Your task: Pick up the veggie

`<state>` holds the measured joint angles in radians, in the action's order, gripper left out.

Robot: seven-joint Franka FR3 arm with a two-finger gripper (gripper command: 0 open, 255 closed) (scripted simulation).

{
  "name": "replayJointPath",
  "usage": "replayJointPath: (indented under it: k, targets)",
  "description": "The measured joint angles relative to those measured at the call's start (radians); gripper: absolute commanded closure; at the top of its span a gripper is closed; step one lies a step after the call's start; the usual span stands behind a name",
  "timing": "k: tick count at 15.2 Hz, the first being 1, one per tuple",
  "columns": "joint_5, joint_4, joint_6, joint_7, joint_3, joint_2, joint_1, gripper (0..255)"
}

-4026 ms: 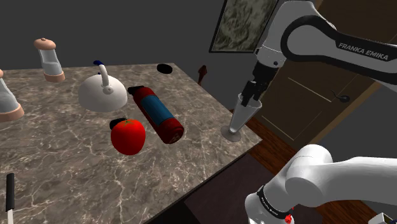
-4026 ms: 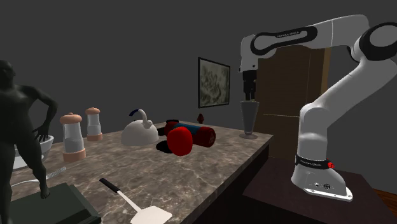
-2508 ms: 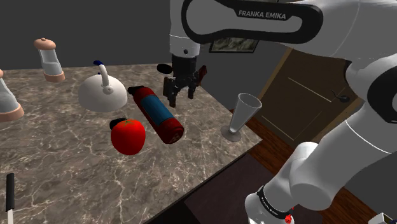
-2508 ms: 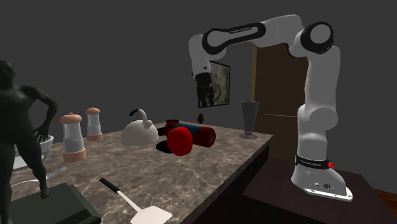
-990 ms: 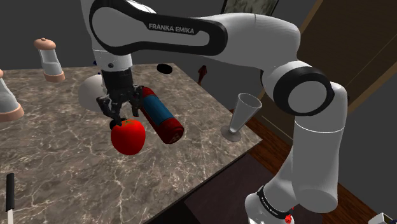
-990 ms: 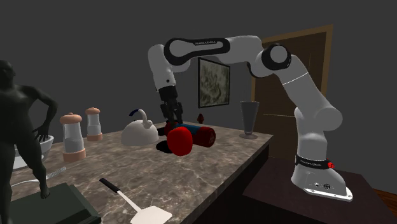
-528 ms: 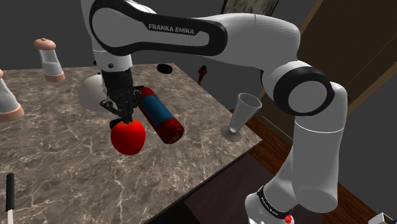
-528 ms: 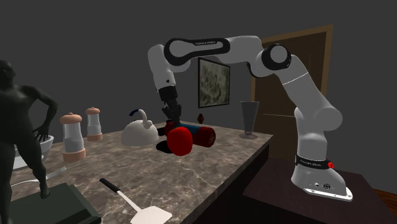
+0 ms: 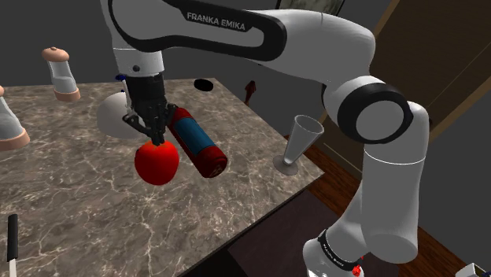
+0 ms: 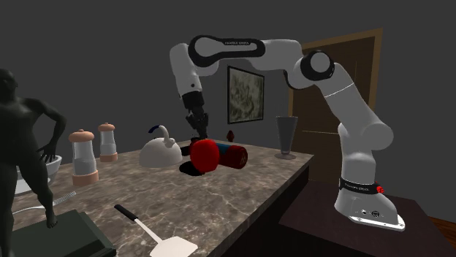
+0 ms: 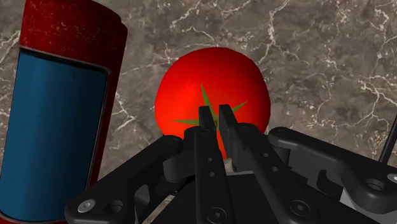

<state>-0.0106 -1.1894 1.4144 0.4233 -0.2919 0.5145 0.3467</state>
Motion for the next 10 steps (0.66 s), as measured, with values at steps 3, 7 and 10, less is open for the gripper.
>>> replayJointPath:
  k: [3,7,10]
  targets:
    - [0.0,0.043,-0.039,0.003,-0.001,0.003,0.003,255]
    - [-0.005,0.135,-0.107,0.009,-0.001,0.027,0.013,255]
    - [-0.009,0.203,-0.155,0.013,-0.001,0.047,0.021,255]
